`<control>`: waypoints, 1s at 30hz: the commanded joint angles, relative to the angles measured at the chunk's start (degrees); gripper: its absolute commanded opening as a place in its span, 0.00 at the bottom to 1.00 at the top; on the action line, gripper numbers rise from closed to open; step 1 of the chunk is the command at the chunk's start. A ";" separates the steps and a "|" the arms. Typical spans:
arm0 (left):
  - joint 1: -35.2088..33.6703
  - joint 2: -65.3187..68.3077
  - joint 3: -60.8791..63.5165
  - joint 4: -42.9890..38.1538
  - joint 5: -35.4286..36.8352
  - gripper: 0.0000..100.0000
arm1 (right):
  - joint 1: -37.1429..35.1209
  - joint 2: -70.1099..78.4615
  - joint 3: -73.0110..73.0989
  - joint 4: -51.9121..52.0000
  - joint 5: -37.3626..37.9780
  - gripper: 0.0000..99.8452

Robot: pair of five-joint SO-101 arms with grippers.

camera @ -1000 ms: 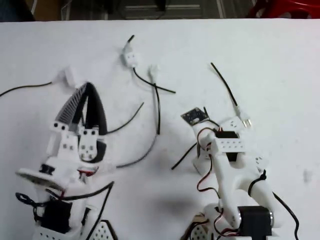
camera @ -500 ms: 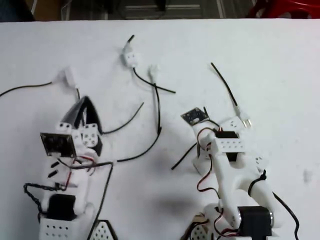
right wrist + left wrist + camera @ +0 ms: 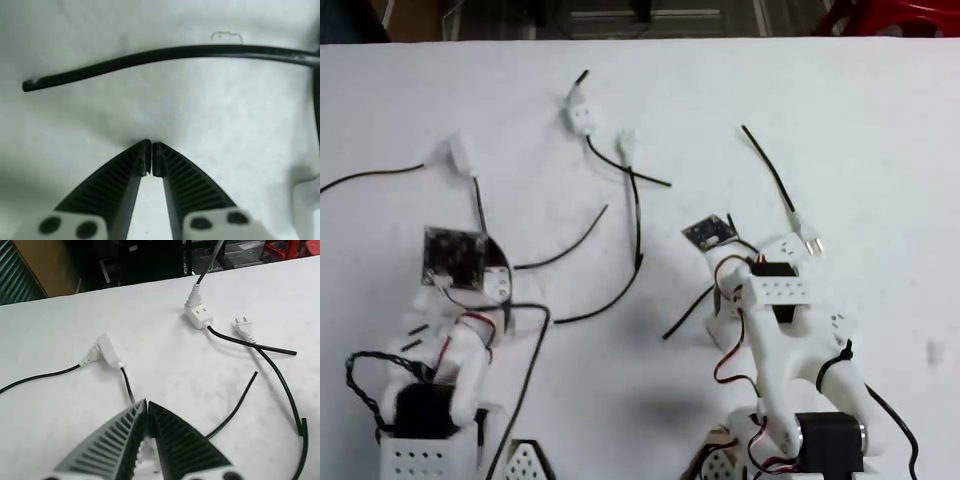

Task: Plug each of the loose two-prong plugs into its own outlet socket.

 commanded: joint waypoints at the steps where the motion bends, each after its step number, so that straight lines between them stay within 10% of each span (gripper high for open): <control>1: -2.77 17.63 -14.77 3.87 -0.70 0.02 | -0.04 -0.66 0.18 -0.04 0.18 0.02; 12: 3.12 61.93 -43.87 28.40 -30.59 0.08 | -0.04 -0.66 0.18 -0.04 0.26 0.02; 16: 3.65 73.80 -43.87 29.98 -37.10 0.23 | -0.04 -0.66 0.18 -0.04 0.26 0.02; 30: 8.92 89.89 -43.69 27.60 -48.53 0.23 | -0.04 -0.66 0.18 -0.04 0.26 0.02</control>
